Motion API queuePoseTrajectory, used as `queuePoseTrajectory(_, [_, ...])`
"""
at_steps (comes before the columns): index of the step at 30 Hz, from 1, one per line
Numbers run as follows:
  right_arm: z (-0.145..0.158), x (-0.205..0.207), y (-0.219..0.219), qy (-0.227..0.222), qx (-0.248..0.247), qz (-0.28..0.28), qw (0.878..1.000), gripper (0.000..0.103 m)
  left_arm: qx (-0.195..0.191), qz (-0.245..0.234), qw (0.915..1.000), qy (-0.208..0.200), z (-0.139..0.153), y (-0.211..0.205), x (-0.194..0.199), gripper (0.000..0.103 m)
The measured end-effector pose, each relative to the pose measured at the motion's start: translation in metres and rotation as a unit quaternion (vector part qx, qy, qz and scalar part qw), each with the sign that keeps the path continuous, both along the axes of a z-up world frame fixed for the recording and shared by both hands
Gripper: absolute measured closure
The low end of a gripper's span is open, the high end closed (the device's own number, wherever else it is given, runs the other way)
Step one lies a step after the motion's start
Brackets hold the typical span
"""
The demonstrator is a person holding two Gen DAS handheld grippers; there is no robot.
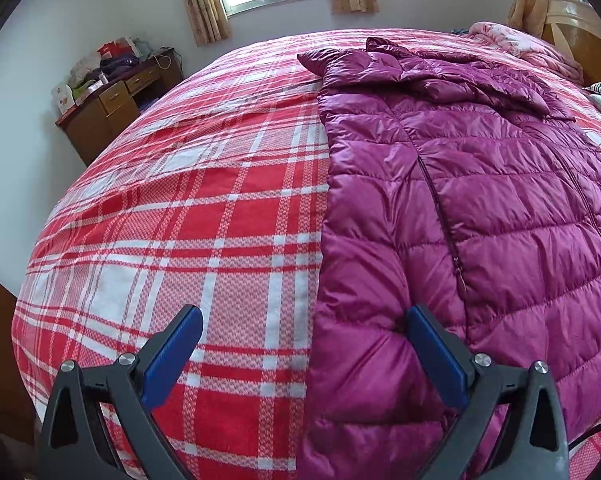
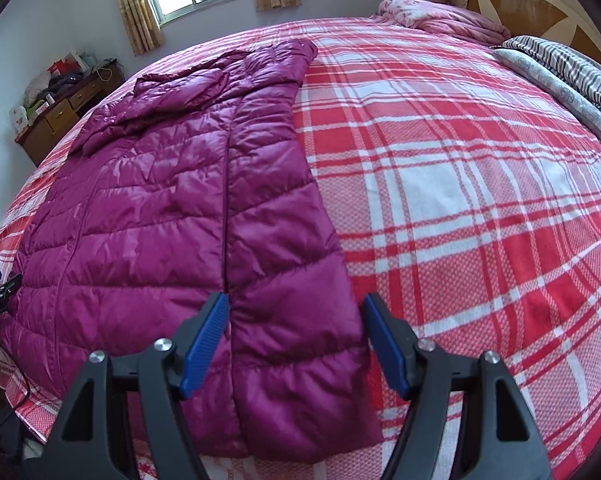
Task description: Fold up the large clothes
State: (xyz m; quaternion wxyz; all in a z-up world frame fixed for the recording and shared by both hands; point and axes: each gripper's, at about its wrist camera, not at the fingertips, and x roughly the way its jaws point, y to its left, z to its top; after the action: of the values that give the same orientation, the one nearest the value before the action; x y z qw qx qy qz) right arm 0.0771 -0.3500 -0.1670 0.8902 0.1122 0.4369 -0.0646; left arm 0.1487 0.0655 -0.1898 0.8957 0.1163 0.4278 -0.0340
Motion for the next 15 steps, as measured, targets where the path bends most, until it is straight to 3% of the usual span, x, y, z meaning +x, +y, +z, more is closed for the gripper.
queuePoseTrajectory(4, [-0.003,-0.014,0.004,-0.001,0.004,0.003,1.000,0.031,-0.017,0.003,0.9997,0.017,-0.002,0.004,-0.009,0.001])
queuePoseTrajectory(7, [-0.004,-0.022,0.006,-0.003,0.012,0.008,1.000,0.039,-0.042,0.001,0.9982,0.042,-0.004,0.008,-0.015,0.001])
queuePoseTrajectory(10, [-0.005,-0.028,0.008,-0.004,0.026,0.015,1.000,0.051,-0.046,-0.005,0.9977,0.049,-0.005,0.008,-0.023,0.001])
queuePoseTrajectory(13, [-0.004,-0.031,0.011,-0.007,0.036,0.027,0.999,0.070,-0.055,-0.015,0.9965,0.061,-0.005,0.007,-0.031,0.002])
queuePoseTrajectory(15, [-0.001,-0.033,0.015,-0.015,0.040,0.035,0.998,0.085,-0.056,-0.028,0.9962,0.060,-0.003,0.005,-0.036,0.016])
